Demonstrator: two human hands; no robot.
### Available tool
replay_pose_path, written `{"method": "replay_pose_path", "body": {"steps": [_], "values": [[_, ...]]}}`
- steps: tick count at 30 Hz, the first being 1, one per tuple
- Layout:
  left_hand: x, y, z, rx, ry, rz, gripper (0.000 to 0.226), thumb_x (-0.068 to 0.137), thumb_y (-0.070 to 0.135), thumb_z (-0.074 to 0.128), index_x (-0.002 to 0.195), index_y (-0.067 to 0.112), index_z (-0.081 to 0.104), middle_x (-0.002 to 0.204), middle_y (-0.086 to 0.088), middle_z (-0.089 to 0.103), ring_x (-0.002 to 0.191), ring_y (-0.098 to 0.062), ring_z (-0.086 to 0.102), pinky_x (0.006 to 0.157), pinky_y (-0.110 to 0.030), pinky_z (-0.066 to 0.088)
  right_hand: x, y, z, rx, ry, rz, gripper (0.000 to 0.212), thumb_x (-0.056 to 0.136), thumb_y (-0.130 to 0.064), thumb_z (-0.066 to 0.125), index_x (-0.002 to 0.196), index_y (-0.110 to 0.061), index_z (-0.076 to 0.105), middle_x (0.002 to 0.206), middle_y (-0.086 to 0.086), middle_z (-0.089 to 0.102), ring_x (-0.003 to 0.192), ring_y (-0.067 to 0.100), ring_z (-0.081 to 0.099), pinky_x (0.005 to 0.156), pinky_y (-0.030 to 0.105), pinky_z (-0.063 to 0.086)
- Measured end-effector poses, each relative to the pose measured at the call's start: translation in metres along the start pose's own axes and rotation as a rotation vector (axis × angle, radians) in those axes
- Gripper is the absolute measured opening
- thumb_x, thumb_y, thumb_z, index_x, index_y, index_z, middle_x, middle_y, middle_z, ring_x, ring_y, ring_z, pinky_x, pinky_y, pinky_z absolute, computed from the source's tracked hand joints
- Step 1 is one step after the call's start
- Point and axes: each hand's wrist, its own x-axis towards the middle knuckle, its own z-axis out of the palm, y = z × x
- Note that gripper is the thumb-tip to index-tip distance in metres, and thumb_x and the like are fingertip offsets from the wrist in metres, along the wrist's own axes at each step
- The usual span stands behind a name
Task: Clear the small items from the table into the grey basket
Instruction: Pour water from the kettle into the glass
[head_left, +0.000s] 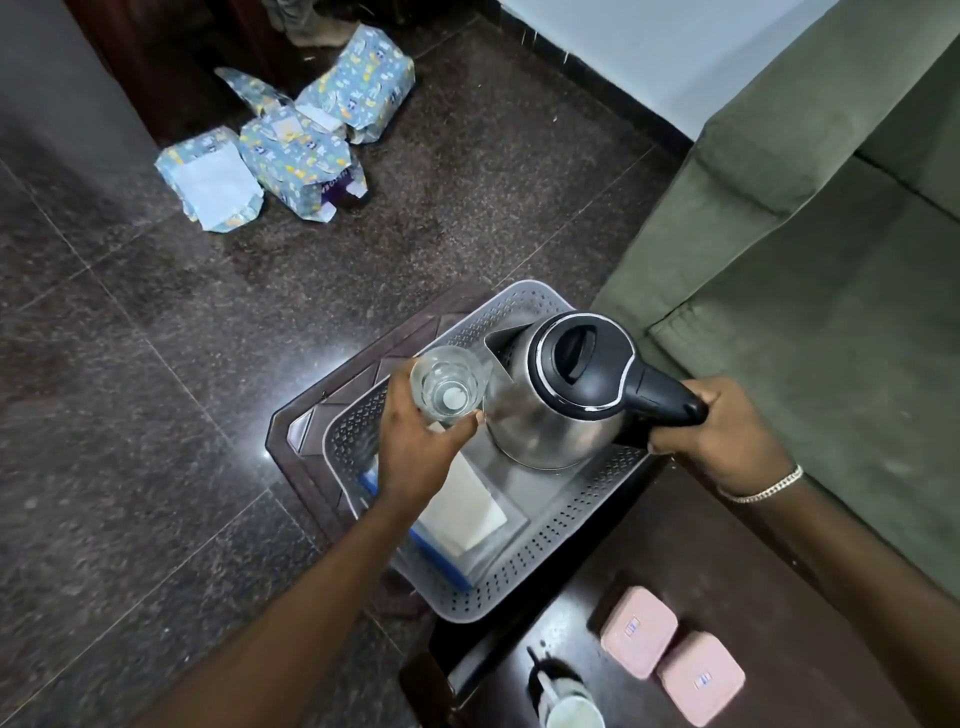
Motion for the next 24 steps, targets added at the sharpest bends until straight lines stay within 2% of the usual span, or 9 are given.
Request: {"method": "replay_pose_path", "body": {"steps": [4, 8, 12, 14, 15, 17, 21, 22, 24], "values": [[-0.004, 0.003, -0.009, 0.003, 0.012, 0.013, 0.073, 0.067, 0.039, 0.091, 0.126, 0.035, 0.048, 0.116, 0.000, 0.066, 0.102, -0.020, 0.070, 0.086, -0.045, 0.061, -0.006, 0.001, 0.011, -0.019, 0.082, -0.035, 0.018, 0.047, -0.001, 0.064, 0.054, 0.003, 0.047, 0.046, -0.009, 0.041, 0.045, 0.006, 0.032, 0.042, 0.021, 0.023], [-0.015, 0.004, -0.021, 0.004, 0.027, 0.035, 0.075, 0.068, 0.032, 0.094, 0.128, 0.039, 0.050, 0.118, 0.005, 0.068, 0.105, -0.015, 0.071, 0.090, -0.041, 0.062, -0.017, -0.004, 0.018, -0.013, 0.152, -0.040, 0.023, 0.044, -0.003, 0.063, 0.059, 0.012, 0.055, 0.047, 0.006, 0.047, 0.048, 0.014, 0.039, 0.049, 0.030, 0.027], [-0.032, 0.013, -0.034, 0.002, 0.007, 0.097, 0.079, 0.070, 0.024, 0.097, 0.133, 0.034, 0.051, 0.121, 0.004, 0.067, 0.108, -0.013, 0.070, 0.089, -0.025, 0.061, -0.042, -0.018, 0.016, 0.066, 0.201, -0.077, 0.008, 0.045, 0.000, 0.062, 0.049, -0.001, 0.055, 0.042, 0.004, 0.054, 0.043, 0.015, 0.044, 0.047, 0.027, 0.031], [-0.042, 0.026, -0.040, 0.000, -0.001, 0.139, 0.078, 0.070, 0.024, 0.097, 0.131, 0.038, 0.051, 0.121, 0.012, 0.065, 0.109, -0.008, 0.068, 0.085, -0.015, 0.057, -0.059, -0.025, 0.008, 0.080, 0.213, -0.113, 0.010, 0.043, -0.004, 0.064, 0.049, -0.002, 0.055, 0.041, 0.009, 0.053, 0.044, 0.015, 0.046, 0.044, 0.028, 0.032], [-0.048, 0.034, -0.042, -0.006, -0.012, 0.156, 0.077, 0.069, 0.026, 0.097, 0.129, 0.043, 0.051, 0.120, 0.017, 0.063, 0.109, -0.005, 0.066, 0.084, -0.012, 0.055, -0.070, -0.027, 0.000, 0.099, 0.230, -0.117, 0.016, 0.042, -0.009, 0.066, 0.051, 0.000, 0.056, 0.043, 0.015, 0.053, 0.046, 0.016, 0.047, 0.044, 0.034, 0.032], [-0.061, 0.052, -0.041, -0.011, -0.049, 0.186, 0.074, 0.069, 0.036, 0.096, 0.124, 0.049, 0.050, 0.119, 0.021, 0.062, 0.110, -0.004, 0.065, 0.086, -0.017, 0.056, -0.095, -0.033, -0.019, 0.119, 0.272, -0.129, 0.027, 0.040, -0.016, 0.067, 0.055, 0.004, 0.055, 0.047, 0.023, 0.051, 0.048, 0.019, 0.045, 0.043, 0.043, 0.030], [-0.092, 0.072, -0.027, -0.036, -0.143, 0.177, 0.075, 0.066, 0.045, 0.091, 0.130, 0.036, 0.052, 0.124, 0.013, 0.064, 0.118, -0.012, 0.064, 0.096, -0.036, 0.058, -0.153, -0.043, -0.064, 0.141, 0.364, -0.141, 0.032, 0.038, -0.014, 0.071, 0.054, 0.002, 0.049, 0.051, 0.031, 0.038, 0.046, 0.032, 0.036, 0.040, 0.050, 0.028], [-0.101, 0.076, -0.019, -0.039, -0.166, 0.185, 0.078, 0.066, 0.044, 0.091, 0.133, 0.032, 0.051, 0.126, 0.013, 0.063, 0.121, -0.012, 0.062, 0.098, -0.035, 0.057, -0.171, -0.045, -0.075, 0.121, 0.390, -0.138, 0.034, 0.037, -0.015, 0.072, 0.055, 0.004, 0.049, 0.052, 0.033, 0.037, 0.047, 0.032, 0.036, 0.039, 0.051, 0.027], [-0.124, 0.082, 0.000, -0.043, -0.210, 0.202, 0.082, 0.066, 0.043, 0.092, 0.136, 0.034, 0.050, 0.129, 0.016, 0.062, 0.122, -0.008, 0.062, 0.098, -0.024, 0.055, -0.208, -0.050, -0.098, 0.098, 0.402, -0.095, 0.042, 0.035, -0.017, 0.074, 0.060, 0.009, 0.052, 0.051, 0.034, 0.039, 0.046, 0.038, 0.038, 0.039, 0.053, 0.031]]}}
